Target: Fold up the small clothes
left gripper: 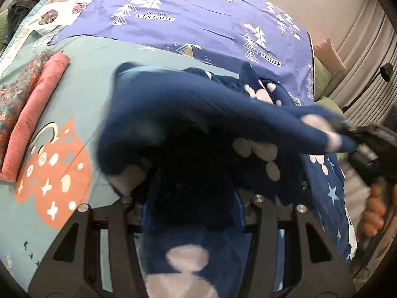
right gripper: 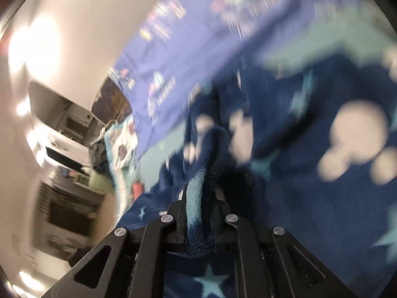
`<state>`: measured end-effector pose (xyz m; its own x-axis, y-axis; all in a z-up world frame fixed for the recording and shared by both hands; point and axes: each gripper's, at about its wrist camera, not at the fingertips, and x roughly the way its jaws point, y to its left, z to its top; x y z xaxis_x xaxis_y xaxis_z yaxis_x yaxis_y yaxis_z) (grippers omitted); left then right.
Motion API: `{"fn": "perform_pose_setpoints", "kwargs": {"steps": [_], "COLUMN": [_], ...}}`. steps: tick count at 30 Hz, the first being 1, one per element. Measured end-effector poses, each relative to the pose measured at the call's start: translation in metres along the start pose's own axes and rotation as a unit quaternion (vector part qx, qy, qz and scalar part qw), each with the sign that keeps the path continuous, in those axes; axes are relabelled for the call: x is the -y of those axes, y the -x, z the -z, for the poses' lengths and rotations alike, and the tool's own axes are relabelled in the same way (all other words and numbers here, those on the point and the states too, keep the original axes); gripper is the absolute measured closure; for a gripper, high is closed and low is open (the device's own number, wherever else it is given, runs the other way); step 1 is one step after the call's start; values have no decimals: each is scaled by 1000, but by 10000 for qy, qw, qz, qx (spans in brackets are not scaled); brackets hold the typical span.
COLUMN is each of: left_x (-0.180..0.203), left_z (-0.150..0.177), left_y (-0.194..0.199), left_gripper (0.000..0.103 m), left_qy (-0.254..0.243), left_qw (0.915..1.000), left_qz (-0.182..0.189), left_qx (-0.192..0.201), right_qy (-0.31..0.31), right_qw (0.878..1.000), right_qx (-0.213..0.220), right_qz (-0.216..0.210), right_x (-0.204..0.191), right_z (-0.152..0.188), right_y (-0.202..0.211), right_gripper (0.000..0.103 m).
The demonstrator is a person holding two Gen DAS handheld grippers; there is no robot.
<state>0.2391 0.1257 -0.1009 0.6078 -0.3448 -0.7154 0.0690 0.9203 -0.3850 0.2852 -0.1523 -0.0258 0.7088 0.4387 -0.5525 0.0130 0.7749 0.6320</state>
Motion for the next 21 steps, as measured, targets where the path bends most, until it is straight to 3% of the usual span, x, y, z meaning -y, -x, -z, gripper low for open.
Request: {"fn": "perform_pose_setpoints", "kwargs": {"steps": [4, 10, 17, 21], "left_x": [7, 12, 3, -1], "left_z": [5, 14, 14, 8], "left_y": [6, 17, 34, 51], "left_gripper": [51, 51, 50, 50], "left_qy": [-290, -558, -531, -263], "left_qw": [9996, 9981, 9983, 9972], "left_qz": [60, 256, 221, 702], "left_qx": [7, -72, -76, -61], "right_qy": [509, 223, -81, -10], "right_qw": [9964, 9928, 9922, 9920], "right_qx": [423, 77, -130, -111], "right_qz": [537, 1172, 1233, 1255], "right_x": [8, 73, 111, 109], "right_z": [-9, 1, 19, 21], "right_y": [43, 47, 47, 49], "right_gripper": [93, 92, 92, 92]}}
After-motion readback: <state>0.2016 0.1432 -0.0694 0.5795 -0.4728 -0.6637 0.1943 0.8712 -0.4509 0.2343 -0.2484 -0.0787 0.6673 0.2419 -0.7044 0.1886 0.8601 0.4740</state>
